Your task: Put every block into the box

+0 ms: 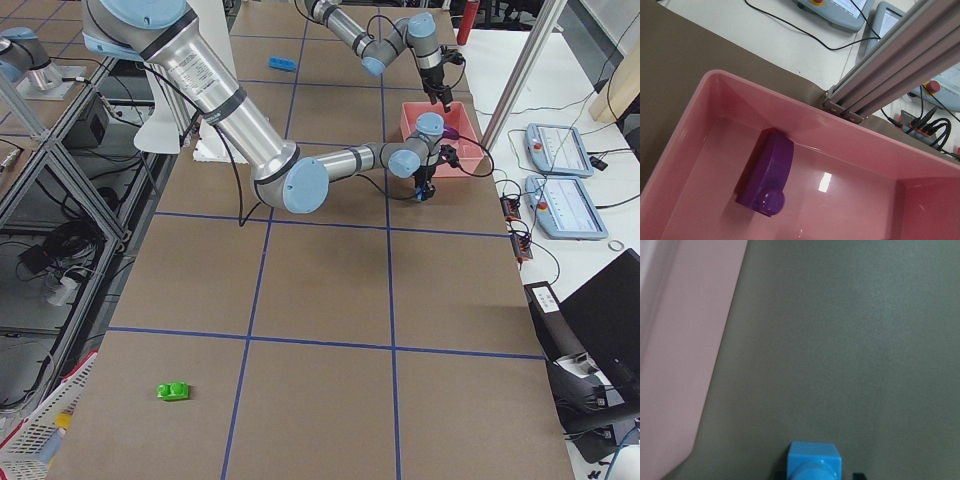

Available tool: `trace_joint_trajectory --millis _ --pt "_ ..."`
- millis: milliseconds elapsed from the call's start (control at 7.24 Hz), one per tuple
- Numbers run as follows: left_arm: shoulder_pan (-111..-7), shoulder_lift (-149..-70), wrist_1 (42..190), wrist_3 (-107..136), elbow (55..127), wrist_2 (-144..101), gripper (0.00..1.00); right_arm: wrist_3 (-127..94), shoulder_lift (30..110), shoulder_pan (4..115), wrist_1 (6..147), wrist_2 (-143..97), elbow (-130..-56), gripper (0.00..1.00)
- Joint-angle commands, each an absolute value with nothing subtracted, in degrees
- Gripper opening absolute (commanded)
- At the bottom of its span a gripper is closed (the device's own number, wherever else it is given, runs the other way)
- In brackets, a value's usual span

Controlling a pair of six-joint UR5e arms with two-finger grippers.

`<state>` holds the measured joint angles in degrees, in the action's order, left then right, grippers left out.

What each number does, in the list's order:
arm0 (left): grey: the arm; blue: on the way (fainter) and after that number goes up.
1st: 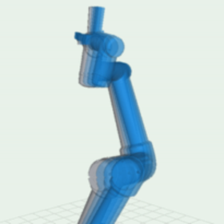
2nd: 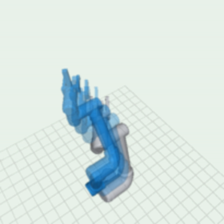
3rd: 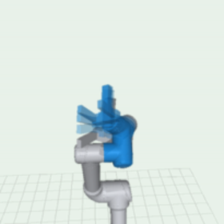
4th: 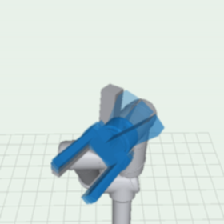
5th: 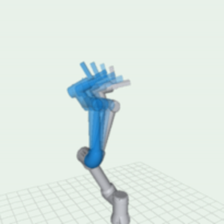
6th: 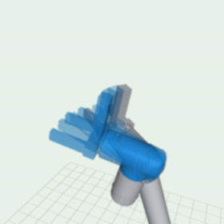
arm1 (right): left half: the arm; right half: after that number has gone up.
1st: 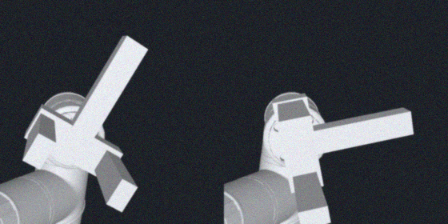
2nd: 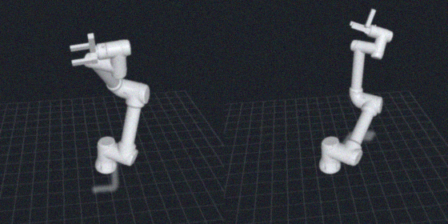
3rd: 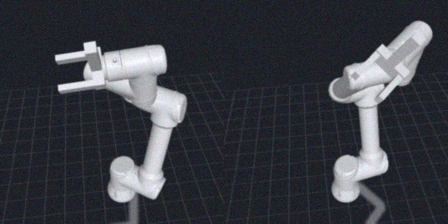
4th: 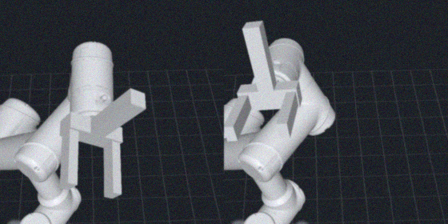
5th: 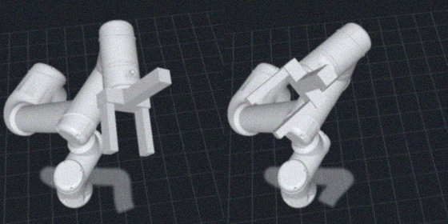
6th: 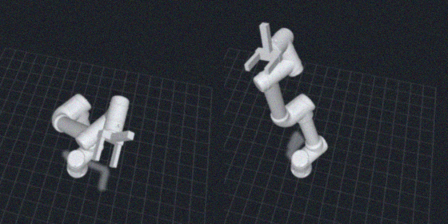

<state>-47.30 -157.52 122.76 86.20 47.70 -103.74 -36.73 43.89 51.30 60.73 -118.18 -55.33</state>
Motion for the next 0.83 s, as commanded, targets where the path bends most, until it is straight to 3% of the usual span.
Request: trace_joint_trajectory --millis 0,276,414,690 --pt "-47.5 -157.5 122.5 85.8 48.5 -103.9 1.0 -37.7 43.3 52.6 60.8 -118.7 -56.0 0.0" --pt "-48.9 -156.9 110.9 76.3 55.6 -109.1 1.0 -37.6 43.5 57.5 61.3 -126.0 -58.9 0.0" --pt "-50.0 -154.6 99.6 70.1 63.9 -111.2 1.0 -37.7 43.5 60.5 64.1 -130.0 -61.6 0.0" --pt "-52.0 -140.8 84.5 57.6 84.5 -113.9 1.0 -37.9 39.3 62.6 72.0 -130.9 -64.5 0.0"
